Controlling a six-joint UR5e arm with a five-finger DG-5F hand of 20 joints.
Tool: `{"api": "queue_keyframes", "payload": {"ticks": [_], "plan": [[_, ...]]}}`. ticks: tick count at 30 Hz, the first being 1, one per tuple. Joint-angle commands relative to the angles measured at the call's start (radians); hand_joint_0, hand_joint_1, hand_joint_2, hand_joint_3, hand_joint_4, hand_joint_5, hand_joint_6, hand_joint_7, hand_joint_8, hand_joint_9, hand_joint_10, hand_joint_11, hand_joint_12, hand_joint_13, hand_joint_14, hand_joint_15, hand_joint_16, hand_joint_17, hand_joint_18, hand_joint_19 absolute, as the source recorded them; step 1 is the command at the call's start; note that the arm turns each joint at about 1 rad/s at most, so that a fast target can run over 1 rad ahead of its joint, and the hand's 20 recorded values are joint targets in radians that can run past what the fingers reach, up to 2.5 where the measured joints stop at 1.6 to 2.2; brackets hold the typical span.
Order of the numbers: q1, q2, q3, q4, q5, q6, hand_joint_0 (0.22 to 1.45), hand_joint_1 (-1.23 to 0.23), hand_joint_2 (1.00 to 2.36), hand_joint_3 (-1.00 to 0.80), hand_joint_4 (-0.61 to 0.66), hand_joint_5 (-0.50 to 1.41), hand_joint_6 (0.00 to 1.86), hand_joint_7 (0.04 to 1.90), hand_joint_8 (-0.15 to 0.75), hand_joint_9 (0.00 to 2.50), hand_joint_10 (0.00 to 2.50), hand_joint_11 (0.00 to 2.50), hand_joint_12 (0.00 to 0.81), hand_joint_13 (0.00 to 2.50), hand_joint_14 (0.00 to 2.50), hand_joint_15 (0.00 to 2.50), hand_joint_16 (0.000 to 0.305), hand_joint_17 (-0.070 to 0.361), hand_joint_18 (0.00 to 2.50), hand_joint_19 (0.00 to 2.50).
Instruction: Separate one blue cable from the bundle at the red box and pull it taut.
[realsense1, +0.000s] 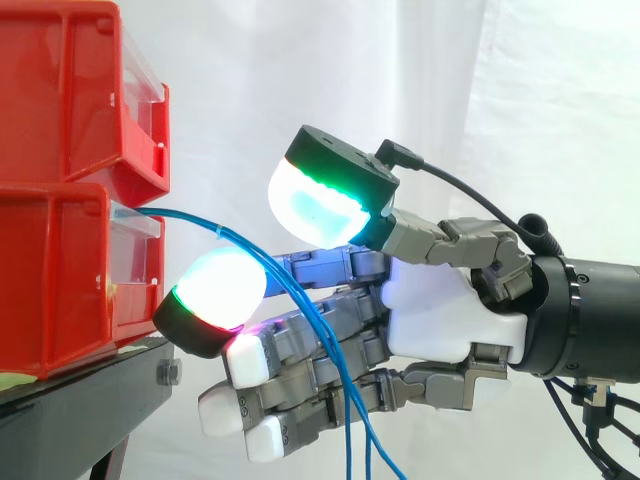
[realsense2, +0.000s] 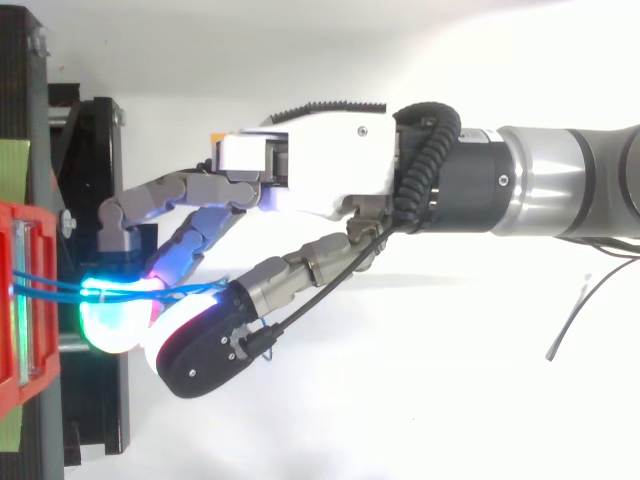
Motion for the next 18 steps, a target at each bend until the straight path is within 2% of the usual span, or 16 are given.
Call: {"api": "queue_keyframes", "payload": {"ticks": [1,7,13,15,16,18], "plan": [[0.002,-0.001,0.000,-0.001,0.002,0.002,0.68,-0.62,1.01,-0.42,0.28,-0.14,0.50,1.29,0.321,0.81,0.01,0.48,0.345,0.79,0.01,0.29,0.038,0.085,0.66,0.41],[-0.002,0.001,0.008,-0.006,-0.003,0.005,0.66,-0.61,1.01,-0.43,0.29,-0.14,0.50,1.30,0.321,0.82,0.01,0.48,0.343,0.79,0.01,0.30,0.038,0.085,0.66,0.42],[-0.016,-0.001,0.010,-0.015,-0.008,0.007,0.63,-0.62,1.00,-0.47,0.30,-0.14,0.50,1.29,0.326,0.82,0.01,0.49,0.347,0.80,0.01,0.30,0.038,0.085,0.66,0.42],[-0.024,-0.004,0.010,-0.008,-0.015,0.007,0.63,-0.64,1.00,-0.47,0.30,-0.14,0.50,1.29,0.326,0.83,0.01,0.48,0.347,0.80,0.01,0.30,0.038,0.085,0.67,0.43],[-0.022,-0.016,0.014,-0.003,-0.021,0.007,0.63,-0.64,1.00,-0.48,0.31,-0.14,0.50,1.29,0.328,0.83,0.01,0.48,0.348,0.80,0.01,0.30,0.038,0.085,0.67,0.43],[-0.024,-0.016,0.019,-0.003,-0.035,0.008,0.63,-0.64,1.00,-0.47,0.30,-0.14,0.50,1.29,0.323,0.83,0.01,0.48,0.347,0.80,0.01,0.30,0.038,0.085,0.67,0.43]]}}
